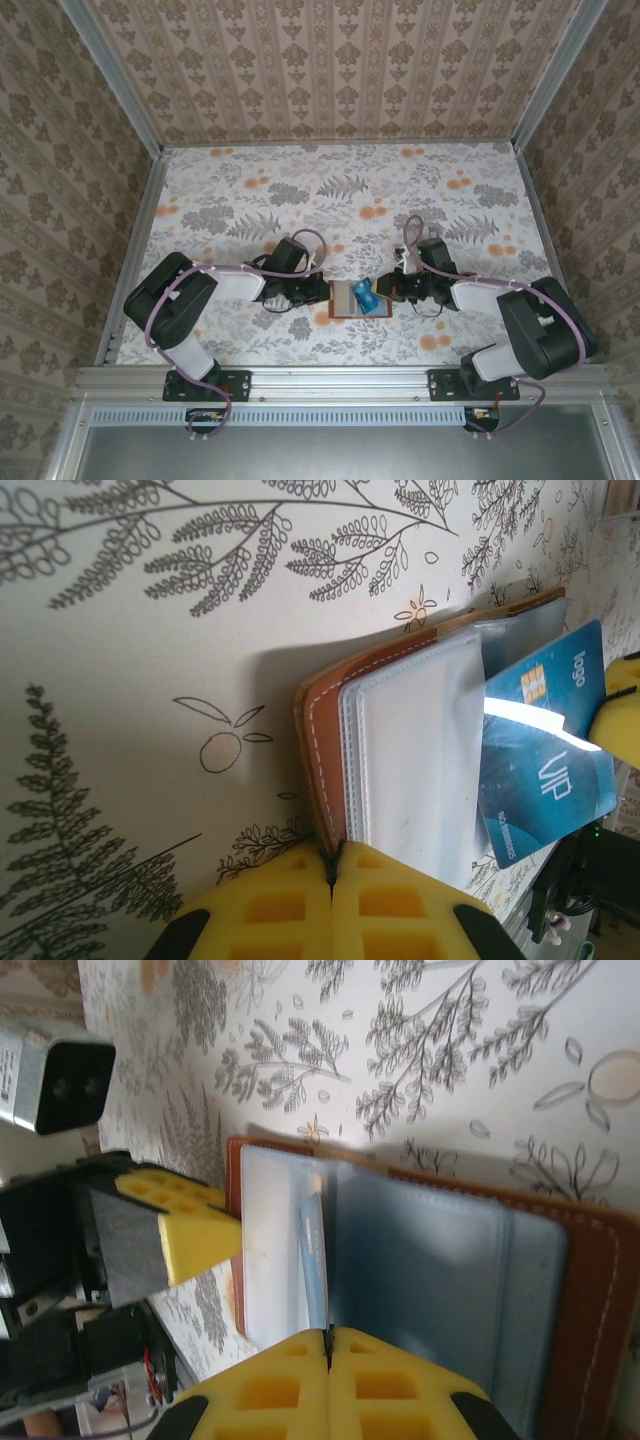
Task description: Put the credit cards into the card holder
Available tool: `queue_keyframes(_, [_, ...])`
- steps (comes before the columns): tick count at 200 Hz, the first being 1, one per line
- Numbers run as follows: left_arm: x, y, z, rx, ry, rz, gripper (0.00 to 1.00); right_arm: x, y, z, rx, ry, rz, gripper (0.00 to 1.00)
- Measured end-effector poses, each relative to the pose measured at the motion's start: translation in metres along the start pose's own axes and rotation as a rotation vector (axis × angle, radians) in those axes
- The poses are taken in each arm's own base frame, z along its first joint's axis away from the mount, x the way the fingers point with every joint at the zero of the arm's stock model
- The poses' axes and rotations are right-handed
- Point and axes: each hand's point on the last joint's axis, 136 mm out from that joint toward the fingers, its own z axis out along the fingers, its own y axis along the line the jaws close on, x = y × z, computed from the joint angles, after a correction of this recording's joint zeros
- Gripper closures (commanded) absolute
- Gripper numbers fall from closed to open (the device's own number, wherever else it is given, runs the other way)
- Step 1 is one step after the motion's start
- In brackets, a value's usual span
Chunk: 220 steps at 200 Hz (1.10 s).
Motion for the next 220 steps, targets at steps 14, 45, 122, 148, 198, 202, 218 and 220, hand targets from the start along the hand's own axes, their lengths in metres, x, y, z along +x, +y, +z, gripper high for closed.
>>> queue_keyframes(14, [-0.001,0.0,0.0,-0.001,-0.003,0.001,1.0,-0.003,0.0,0.001,-0.012,-0.014,0.016,1.0])
queue_keyframes(45, [-0.001,0.0,0.0,0.001,-0.01,-0.007,1.0,-0.006,-0.002,0.002,-0.008,-0.053,0.034,1.0])
queue_keyframes(122, [-0.001,0.0,0.002,0.019,-0.024,-0.032,1.0,0.004,0.008,-0.006,0.064,-0.172,-0.015,1.0])
queue_keyframes(148, [-0.001,-0.002,0.003,0.023,-0.023,-0.025,1.0,0.002,0.008,-0.008,0.094,-0.206,-0.016,1.0])
queue_keyframes(198, [0.0,-0.004,0.008,0.046,-0.011,-0.023,1.0,0.006,-0.008,0.006,0.129,-0.178,0.039,1.0])
queue_keyframes(202, [0.0,-0.004,0.008,0.049,-0.01,-0.023,1.0,0.007,-0.009,0.008,0.13,-0.172,0.047,1.0])
queue_keyframes(218, [0.0,-0.005,0.009,0.055,-0.008,-0.023,1.0,0.009,-0.01,0.014,0.12,-0.156,0.054,1.0])
queue_keyframes(220, [0.0,-0.005,0.009,0.055,-0.008,-0.023,1.0,0.009,-0.009,0.015,0.117,-0.155,0.054,1.0])
